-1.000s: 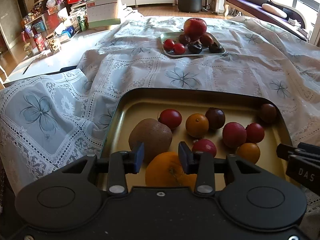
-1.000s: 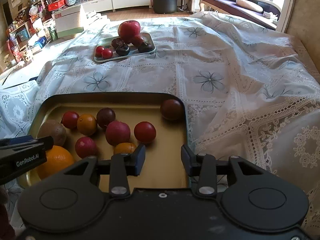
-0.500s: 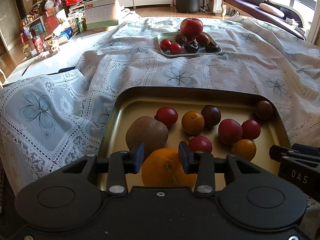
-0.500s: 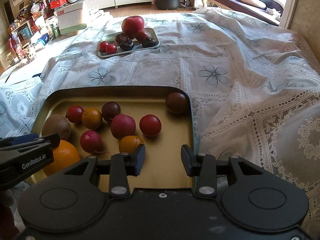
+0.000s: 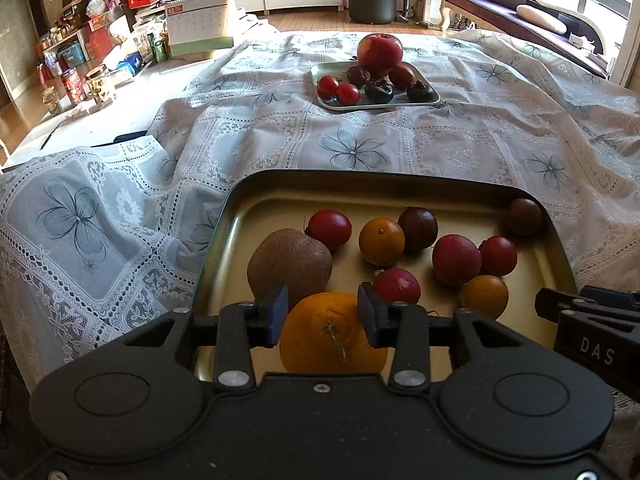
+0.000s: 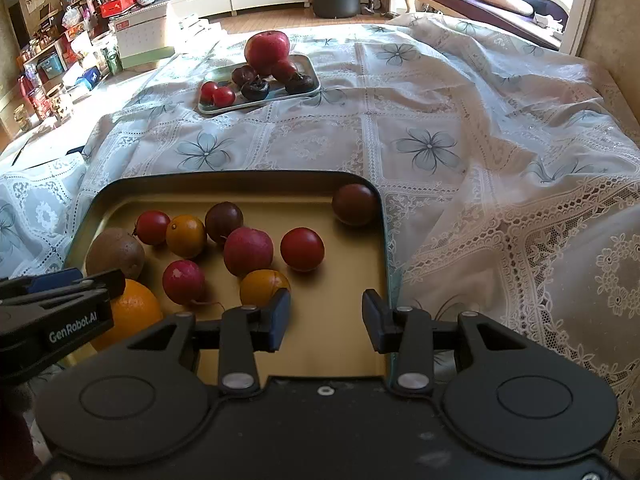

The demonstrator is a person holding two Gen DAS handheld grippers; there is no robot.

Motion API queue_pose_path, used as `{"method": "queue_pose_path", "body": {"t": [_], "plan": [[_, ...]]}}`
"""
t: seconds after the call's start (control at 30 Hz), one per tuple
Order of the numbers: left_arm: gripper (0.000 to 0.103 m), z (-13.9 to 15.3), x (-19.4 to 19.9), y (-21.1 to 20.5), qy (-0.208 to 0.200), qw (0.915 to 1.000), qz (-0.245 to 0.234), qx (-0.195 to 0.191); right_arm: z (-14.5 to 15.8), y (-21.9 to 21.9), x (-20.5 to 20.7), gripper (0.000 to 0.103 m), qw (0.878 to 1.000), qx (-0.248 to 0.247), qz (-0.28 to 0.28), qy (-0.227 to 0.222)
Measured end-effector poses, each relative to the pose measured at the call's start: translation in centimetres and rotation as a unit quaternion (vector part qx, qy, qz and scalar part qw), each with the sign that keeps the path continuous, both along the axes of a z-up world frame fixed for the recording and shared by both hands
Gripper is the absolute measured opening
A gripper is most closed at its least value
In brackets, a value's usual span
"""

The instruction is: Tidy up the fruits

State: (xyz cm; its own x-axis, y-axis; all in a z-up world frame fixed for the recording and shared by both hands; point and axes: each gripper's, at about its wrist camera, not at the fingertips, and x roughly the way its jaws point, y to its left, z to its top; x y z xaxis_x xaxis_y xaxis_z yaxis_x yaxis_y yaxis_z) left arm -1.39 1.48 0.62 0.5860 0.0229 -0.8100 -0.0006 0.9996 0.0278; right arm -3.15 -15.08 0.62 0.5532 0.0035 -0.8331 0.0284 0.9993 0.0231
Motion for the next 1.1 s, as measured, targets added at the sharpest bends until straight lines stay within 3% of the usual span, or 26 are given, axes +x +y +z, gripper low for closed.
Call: {"method": "queue_pose_path", "body": {"t": [1.1], "plan": [[0.050, -0.22, 0.05, -0.11, 0.005, 1.0000, -0.005, -0.003, -0.26, 0.20, -0.03, 0.043, 1.000, 0.007, 0.004, 0.011]]}}
